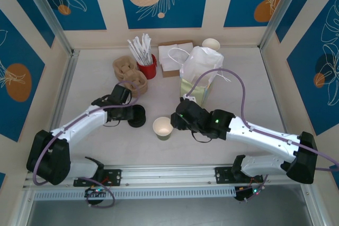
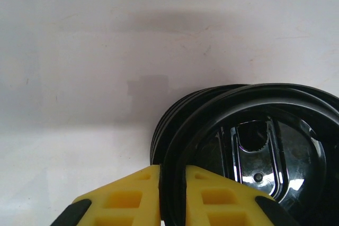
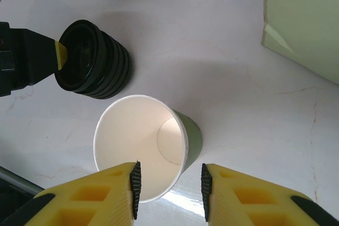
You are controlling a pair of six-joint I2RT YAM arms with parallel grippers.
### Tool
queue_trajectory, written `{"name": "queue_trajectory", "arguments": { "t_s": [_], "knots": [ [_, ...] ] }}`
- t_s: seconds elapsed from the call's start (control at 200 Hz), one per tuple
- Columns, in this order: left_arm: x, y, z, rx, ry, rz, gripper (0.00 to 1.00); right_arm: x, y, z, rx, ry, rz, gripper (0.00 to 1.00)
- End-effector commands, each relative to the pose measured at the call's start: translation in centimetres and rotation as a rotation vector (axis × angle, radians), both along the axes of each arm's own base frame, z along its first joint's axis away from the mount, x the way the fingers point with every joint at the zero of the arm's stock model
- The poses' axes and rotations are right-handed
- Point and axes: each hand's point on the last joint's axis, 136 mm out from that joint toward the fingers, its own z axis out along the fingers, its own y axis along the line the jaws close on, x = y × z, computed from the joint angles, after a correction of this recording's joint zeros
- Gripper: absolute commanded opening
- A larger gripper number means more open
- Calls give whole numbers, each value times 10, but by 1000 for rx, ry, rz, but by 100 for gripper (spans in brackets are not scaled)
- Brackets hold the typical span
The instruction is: Pack the takeout coffee
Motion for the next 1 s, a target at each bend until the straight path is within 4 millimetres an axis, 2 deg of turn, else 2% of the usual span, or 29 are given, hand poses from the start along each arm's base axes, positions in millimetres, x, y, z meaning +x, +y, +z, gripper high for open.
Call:
{"name": "queue_trajectory", "arguments": {
  "t_s": [0.0,0.185,0.305,0.53,0.695,0.995],
  "knots": [
    [2,-4,22,17,-42,-29,15,4,2,29,68,-31,-9,38],
    [-4,-10,54,-1,-84,-47,15,2,14,51,123,-27,34,39],
    [-14,-21,77,-25,-110,-82,15,1,24,68,156,-23,72,39],
    [-37,-39,117,-65,-200,-142,15,4,33,81,159,-33,95,50],
    [-49,-54,130,-115,-226,-177,15,1,45,81,159,-10,140,54],
    [-56,-71,142,-153,-248,-214,15,1,58,75,147,23,176,55]
  ]
}}
